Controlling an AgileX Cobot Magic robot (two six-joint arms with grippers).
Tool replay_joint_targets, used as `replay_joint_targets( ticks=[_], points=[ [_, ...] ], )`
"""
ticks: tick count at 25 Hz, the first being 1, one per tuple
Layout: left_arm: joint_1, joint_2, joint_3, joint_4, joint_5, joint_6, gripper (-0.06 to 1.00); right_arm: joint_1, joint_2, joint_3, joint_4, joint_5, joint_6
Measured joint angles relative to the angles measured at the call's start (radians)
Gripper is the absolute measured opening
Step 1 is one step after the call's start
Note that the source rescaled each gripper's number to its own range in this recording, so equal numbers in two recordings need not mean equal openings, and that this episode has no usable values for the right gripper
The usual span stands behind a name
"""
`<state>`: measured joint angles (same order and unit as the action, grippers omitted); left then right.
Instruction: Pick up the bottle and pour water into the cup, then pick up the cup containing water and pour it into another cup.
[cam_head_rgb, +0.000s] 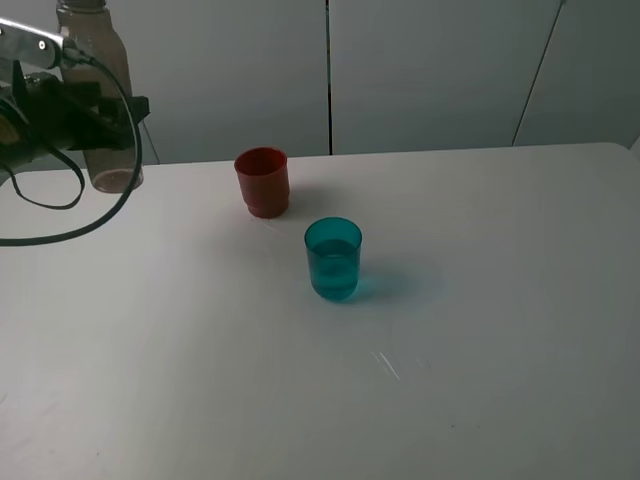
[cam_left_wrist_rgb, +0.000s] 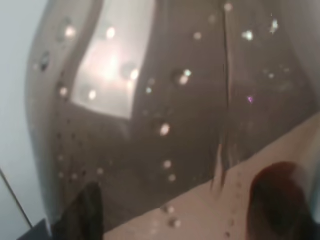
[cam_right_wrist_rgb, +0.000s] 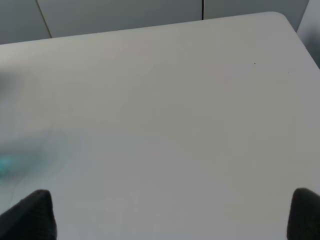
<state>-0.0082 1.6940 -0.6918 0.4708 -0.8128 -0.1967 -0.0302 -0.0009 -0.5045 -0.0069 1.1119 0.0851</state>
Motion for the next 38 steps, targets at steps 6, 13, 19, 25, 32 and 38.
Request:
replay_joint_targets(
  ticks=[6,13,19,25,32,38],
  points=[
    [0.015,0.188,0.0,0.012,-0.158,-0.009,0.0,0.0,0.0,0.0,0.0,0.0,0.0],
    [0.015,0.345,0.0,-0.02,-0.366,-0.009,0.0,0.0,0.0,0.0,0.0,0.0,0.0],
    [0.015,0.4,0.0,-0.024,-0.382,0.031,0.0,0.0,0.0,0.0,0.0,0.0,0.0],
    [0.018,0.437,0.0,-0.03,-0.383,0.057,0.0,0.0,0.0,0.0,0.0,0.0,0.0],
    [0.027,0.457,0.0,-0.031,-0.392,0.071,0.0,0.0,0.0,0.0,0.0,0.0,0.0],
    [0.036,0.491,-0.002,-0.029,-0.448,0.073,0.0,0.0,0.0,0.0,0.0,0.0,0.0]
  ],
)
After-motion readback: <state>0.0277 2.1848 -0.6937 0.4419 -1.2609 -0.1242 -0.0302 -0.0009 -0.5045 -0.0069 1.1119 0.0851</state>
